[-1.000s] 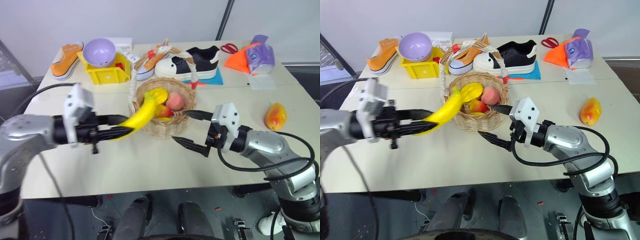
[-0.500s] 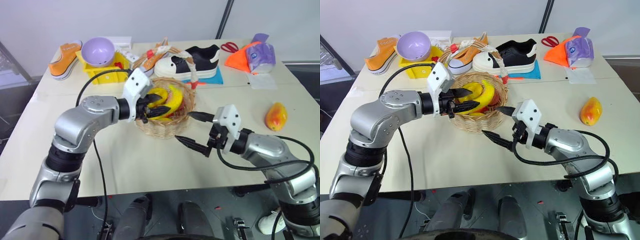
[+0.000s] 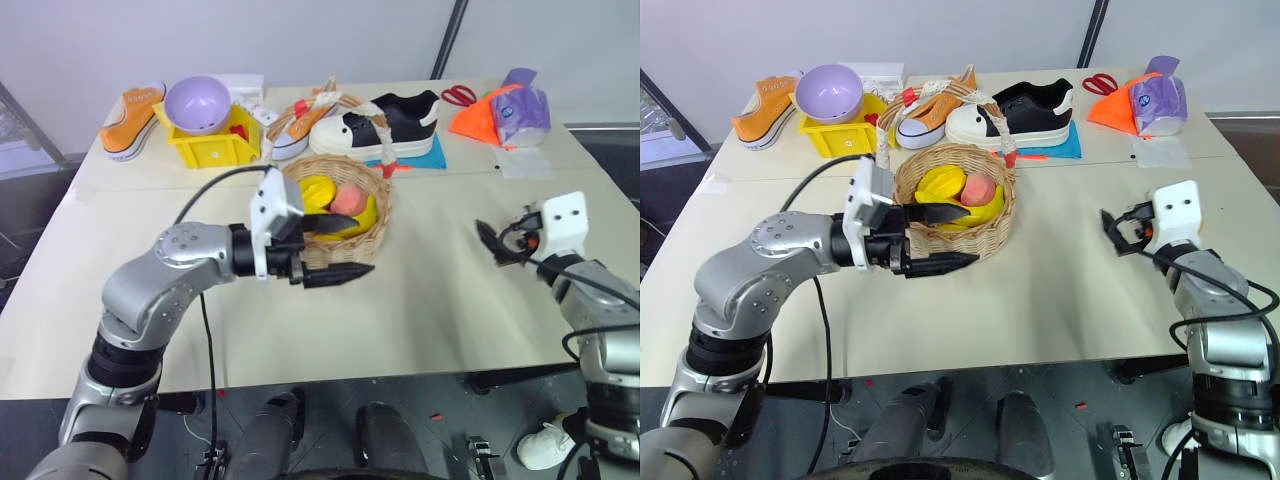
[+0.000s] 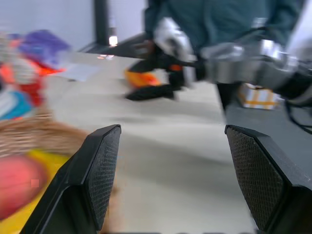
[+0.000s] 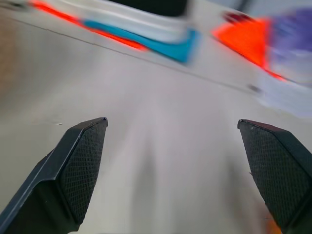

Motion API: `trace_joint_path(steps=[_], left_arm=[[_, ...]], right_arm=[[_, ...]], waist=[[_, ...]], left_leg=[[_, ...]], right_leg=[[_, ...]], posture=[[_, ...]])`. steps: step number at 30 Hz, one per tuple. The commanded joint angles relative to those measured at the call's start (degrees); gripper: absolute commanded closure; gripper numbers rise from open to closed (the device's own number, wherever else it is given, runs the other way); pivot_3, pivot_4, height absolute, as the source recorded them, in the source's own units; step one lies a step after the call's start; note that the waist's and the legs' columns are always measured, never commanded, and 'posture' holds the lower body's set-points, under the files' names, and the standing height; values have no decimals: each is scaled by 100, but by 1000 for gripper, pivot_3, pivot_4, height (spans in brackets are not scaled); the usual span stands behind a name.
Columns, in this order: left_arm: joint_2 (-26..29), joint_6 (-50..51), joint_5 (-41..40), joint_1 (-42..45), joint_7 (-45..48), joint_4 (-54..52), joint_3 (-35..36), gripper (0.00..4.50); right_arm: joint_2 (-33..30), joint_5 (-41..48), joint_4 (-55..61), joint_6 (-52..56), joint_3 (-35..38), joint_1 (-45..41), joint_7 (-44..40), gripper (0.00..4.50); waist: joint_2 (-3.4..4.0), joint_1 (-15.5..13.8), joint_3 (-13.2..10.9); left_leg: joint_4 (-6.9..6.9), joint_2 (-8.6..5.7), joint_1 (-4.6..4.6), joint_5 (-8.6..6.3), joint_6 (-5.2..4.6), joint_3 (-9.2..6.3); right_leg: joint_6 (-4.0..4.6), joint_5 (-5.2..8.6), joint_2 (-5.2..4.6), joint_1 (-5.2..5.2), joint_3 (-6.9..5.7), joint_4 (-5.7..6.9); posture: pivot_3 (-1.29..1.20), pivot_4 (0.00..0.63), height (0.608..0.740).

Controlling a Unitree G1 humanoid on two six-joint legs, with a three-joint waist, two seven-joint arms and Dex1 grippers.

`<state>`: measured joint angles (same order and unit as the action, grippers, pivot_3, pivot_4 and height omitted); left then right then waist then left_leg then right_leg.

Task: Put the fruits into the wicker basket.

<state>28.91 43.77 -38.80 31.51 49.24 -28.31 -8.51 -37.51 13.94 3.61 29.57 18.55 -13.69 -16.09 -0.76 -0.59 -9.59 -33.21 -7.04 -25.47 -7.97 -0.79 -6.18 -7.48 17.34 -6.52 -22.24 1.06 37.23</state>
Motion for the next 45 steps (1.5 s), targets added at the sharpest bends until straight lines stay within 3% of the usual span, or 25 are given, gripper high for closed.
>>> trace_joint_path(steps=[1, 12, 15, 17, 19, 22, 24, 27, 32, 35, 38, 43, 45], left_arm=[[-45, -175, 71, 38, 19, -167, -125, 855], [-135, -130, 126, 85, -153, -185, -169, 855], [-108, -149, 194, 99, -173, -149, -179, 825], [-95, -133, 186, 71, -193, -142, -127, 825], [-68, -171, 212, -28, -241, -136, -47, 825], [34, -230, 230, -338, -360, -121, 199, 825], [144, -529, 260, -813, -415, -55, 695, 825], [265, -1195, 323, -1439, -279, 104, 1324, 825], [436, -1805, 476, -1905, -170, 519, 1837, 825], [525, -1991, 564, -1955, -125, 651, 1899, 825], [553, -2097, 634, -1955, -150, 685, 1878, 825], [496, -2112, 627, -2009, -223, 532, 1766, 825], [475, -2108, 626, -2012, -260, 508, 1733, 825]], right_arm=[[-149, -355, -619, -175, 273, -317, 441, 0], [-83, -238, -2440, -153, 556, -1043, 637, 0], [-81, -234, -2500, -299, 565, -1074, 602, 906], [-88, -233, -2272, -345, 532, -1001, 560, 1822], [-100, -209, -1888, -359, 450, -878, 430, 2197], [-242, -301, -1055, -489, 153, -546, 11, 2197], [-439, -58, 93, -729, -128, -92, -835, 2197], [-506, 910, 1589, -597, -199, 408, -1883, 2197], [-413, 2603, 2920, 456, -467, 140, -2401, 2197], [-179, 2538, 3040, 821, -1218, -624, -2136, 2197], [145, 1566, 2540, 866, -2272, -1554, -1735, 2197], [964, 967, 1464, 1194, -2825, -2427, -1121, 2197], [1019, 784, 1403, 1061, -3035, -2449, -1260, 1143]], waist=[[1, -7, 0], [7, 8, -2], [11, 15, -2], [12, 16, -2], [13, 16, -2], [20, 31, 1], [29, 45, -2], [38, 99, -6], [37, 107, -6], [31, 121, -9], [30, 134, -9], [29, 100, -8], [29, 86, -8]], left_leg=[[0, 0, 0, 0, 0, 1], [0, 1, 1, 2, -1, 0], [0, 1, 1, 2, -1, 0], [0, 1, 1, 2, -1, 0], [0, 1, 0, 2, -1, 0], [1, 2, 1, 2, -1, 0], [4, 4, 1, 2, -1, 0], [13, 12, 2, 1, 0, -3], [1, 13, 4, -9, 12, -9], [0, 13, 4, -12, 13, -9], [2, 13, 2, -12, 14, -9], [13, 10, -6, -11, 15, -10], [14, 5, -7, -6, 8, -13]], right_leg=[[0, 0, 0, 0, 0, 0], [-11, -6, 6, 1, -2, 0], [-13, -7, 6, 0, -2, 1], [-13, -7, 6, 0, -1, 2], [-13, -7, 6, 0, -1, 2], [-15, -7, 6, -1, -1, 2], [-17, -7, 7, -5, 0, 4], [-18, -7, 8, -9, 1, 4], [4, 3, 6, 0, -2, -10], [9, 2, 2, -10, -2, -18], [11, 2, 1, -17, -3, -21], [8, -1, 3, -36, -3, -15], [-8, -10, 2, -38, -4, -13]], posture=[[0, 150, 740], [0, 150, 740], [0, 150, 740], [0, 150, 740], [0, 150, 740], [0, 150, 740], [0, 150, 740], [0, 150, 740], [0, 150, 740], [0, 150, 740], [0, 150, 740], [0, 150, 740], [0, 150, 740]])
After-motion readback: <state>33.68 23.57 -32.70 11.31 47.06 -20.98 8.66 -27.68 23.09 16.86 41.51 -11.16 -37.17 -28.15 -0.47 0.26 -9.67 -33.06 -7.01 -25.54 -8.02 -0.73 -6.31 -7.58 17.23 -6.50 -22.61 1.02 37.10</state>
